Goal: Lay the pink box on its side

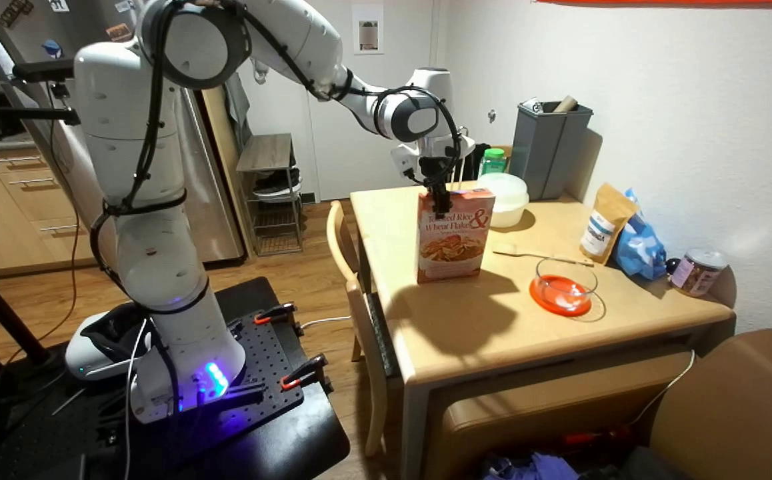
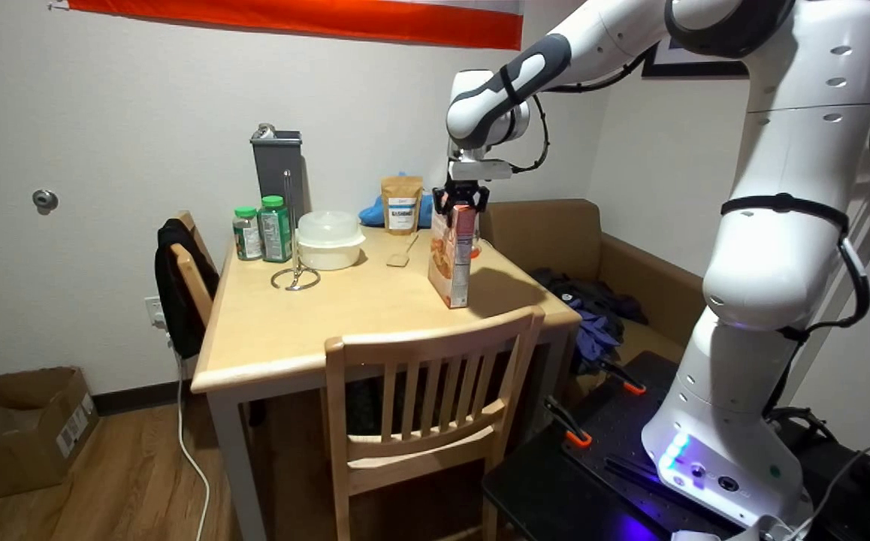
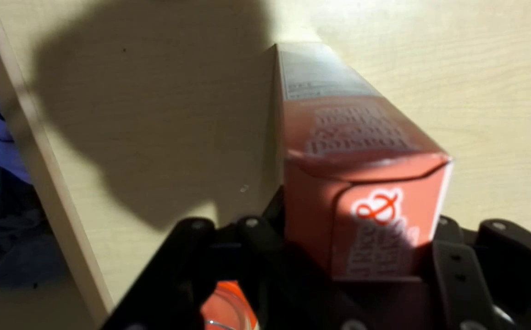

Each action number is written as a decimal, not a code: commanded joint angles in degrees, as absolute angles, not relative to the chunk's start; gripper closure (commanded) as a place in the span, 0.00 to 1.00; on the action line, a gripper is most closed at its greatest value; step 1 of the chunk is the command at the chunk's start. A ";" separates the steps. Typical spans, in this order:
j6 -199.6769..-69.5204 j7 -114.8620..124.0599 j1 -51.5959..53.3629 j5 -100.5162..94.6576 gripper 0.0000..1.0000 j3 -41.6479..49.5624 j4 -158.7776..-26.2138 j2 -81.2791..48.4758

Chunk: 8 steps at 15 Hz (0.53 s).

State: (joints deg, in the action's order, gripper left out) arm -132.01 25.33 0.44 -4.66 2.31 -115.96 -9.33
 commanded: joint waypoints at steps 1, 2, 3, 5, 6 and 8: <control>-133.90 27.93 1.12 -8.54 0.81 3.45 -116.69 -6.05; -134.18 29.27 1.27 -10.15 0.84 3.69 -116.77 -5.37; -134.29 31.17 1.54 -13.06 0.86 3.98 -116.92 -4.40; -134.40 36.16 2.04 -20.82 0.86 4.13 -116.92 -2.69; -133.86 38.74 2.21 -24.73 0.86 3.79 -116.56 -2.29; -132.49 43.42 2.53 -31.52 0.86 2.83 -115.62 -2.65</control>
